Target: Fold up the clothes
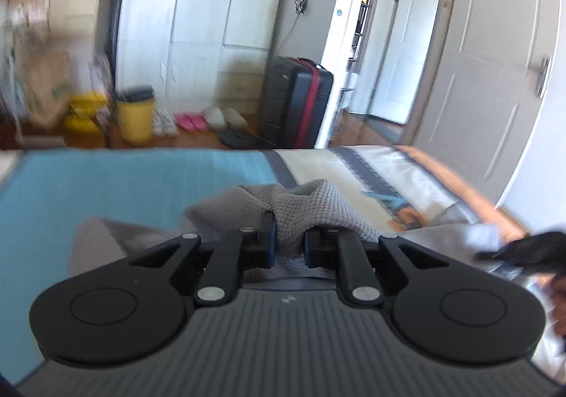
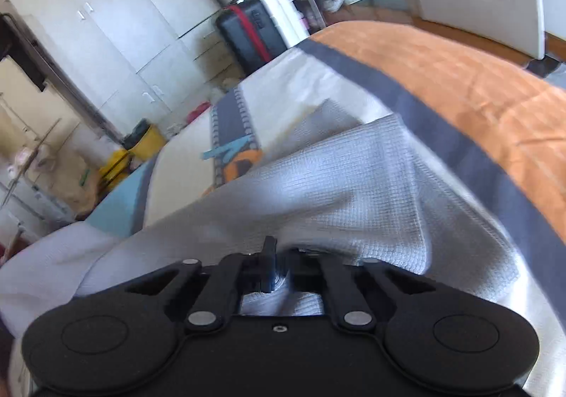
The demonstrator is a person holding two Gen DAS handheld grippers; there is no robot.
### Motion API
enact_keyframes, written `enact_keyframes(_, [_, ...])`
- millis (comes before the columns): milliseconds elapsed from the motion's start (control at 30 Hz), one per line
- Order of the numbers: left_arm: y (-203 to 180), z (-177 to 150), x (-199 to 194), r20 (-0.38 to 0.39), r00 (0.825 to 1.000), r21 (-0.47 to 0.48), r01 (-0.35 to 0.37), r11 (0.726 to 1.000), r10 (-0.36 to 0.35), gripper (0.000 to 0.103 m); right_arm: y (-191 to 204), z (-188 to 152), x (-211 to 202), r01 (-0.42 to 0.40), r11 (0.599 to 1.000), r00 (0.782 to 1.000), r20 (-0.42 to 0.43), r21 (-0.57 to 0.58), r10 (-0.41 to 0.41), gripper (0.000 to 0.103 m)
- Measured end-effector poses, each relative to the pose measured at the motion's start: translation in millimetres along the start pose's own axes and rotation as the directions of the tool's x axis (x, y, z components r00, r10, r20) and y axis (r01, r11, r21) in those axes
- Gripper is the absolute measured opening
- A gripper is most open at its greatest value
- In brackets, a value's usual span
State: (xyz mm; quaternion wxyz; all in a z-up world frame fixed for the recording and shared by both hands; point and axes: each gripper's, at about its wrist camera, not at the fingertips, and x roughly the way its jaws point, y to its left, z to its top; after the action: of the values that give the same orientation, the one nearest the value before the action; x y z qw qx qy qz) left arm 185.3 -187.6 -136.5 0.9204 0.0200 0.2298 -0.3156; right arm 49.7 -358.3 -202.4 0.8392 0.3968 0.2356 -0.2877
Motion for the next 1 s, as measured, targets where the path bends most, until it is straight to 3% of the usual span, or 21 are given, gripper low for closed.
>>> enact_keyframes(67, [-11.4,3.5,-17.5,0.054,0.993,0.133,-0.110,0.985,0.104,0.013,7.2,-0.1,-25.0,-0.059,0.998,0.997,0.043,0.029,0.057,0.005])
enact_keyframes(233, [7.2,20.5,-59.6,0.039,0.999,0.010,-0.001,1.000,0.001,0.005,55.2,0.8,-87.4,-0.069,0.976,0.988,0.120,-0.208,0.095,0.005])
enact_keyframes(300, [6.0,17.4,-63.4,0.067,0.996,0.069,-0.060,0.996,0.055,0.004,58.0,4.6,-88.7,-0.079,0.965,0.991,0.082,-0.249,0.103,0.004])
enact_keyframes(400, [5.2,10.6,-40.6,0.000,0.998,0.104,-0.057,0.993,0.057,0.004,59.7,5.8,-78.9,-0.036,0.949,0.995,0.078,-0.313,0.064,0.005])
enact_keyframes(433, [8.9,7.2,-29.2,-0.067,0.998,0.061,-0.004,0.998,0.008,0.004,56.9,8.8,-74.7,-0.038,0.950,0.994,0.082,-0.311,0.066,0.005])
enact_keyframes(500, [19.0,-0.7,-10.3,-0.181,0.977,-0.067,0.100,0.993,-0.110,0.006,51.1,15.2,-66.0,-0.040,0.951,0.993,0.091,-0.307,0.071,0.005])
enact_keyframes(567, [22.6,-6.7,-1.7,-0.199,0.968,-0.117,0.132,0.984,-0.154,0.008,52.2,16.0,-62.6,0.017,0.936,0.993,0.113,-0.352,0.025,0.005])
enact_keyframes(633, [19.2,-7.6,2.2,-0.192,0.976,-0.056,0.091,0.994,-0.101,0.023,50.4,14.8,-58.6,0.066,0.920,0.992,0.124,-0.387,-0.019,0.005])
enact_keyframes(667, [17.9,-7.1,2.4,-0.188,0.980,-0.025,0.067,0.997,-0.071,0.049,49.1,14.3,-56.7,0.086,0.912,0.992,0.123,-0.400,-0.039,0.005])
enact_keyframes(700, [18.4,-6.9,0.9,-0.169,0.984,-0.005,0.054,0.999,-0.054,0.065,47.5,13.8,-55.1,0.101,0.908,0.992,0.114,-0.406,-0.059,0.004])
enact_keyframes(833, [23.7,-2.8,-10.4,-0.084,0.992,-0.009,0.097,0.995,-0.097,0.070,44.5,9.5,-53.4,0.145,0.891,0.989,0.093,-0.430,-0.117,0.004])
enact_keyframes(967, [14.0,-3.1,3.9,-0.147,0.961,-0.033,0.230,0.973,-0.232,0.070,46.9,6.6,-58.6,0.135,0.888,0.990,0.091,-0.440,-0.106,0.005])
enact_keyframes(1000, [9.0,-6.9,12.1,-0.186,0.956,-0.020,0.226,0.974,-0.225,0.070,47.7,6.4,-60.2,0.125,0.889,0.991,0.090,-0.440,-0.095,0.005])
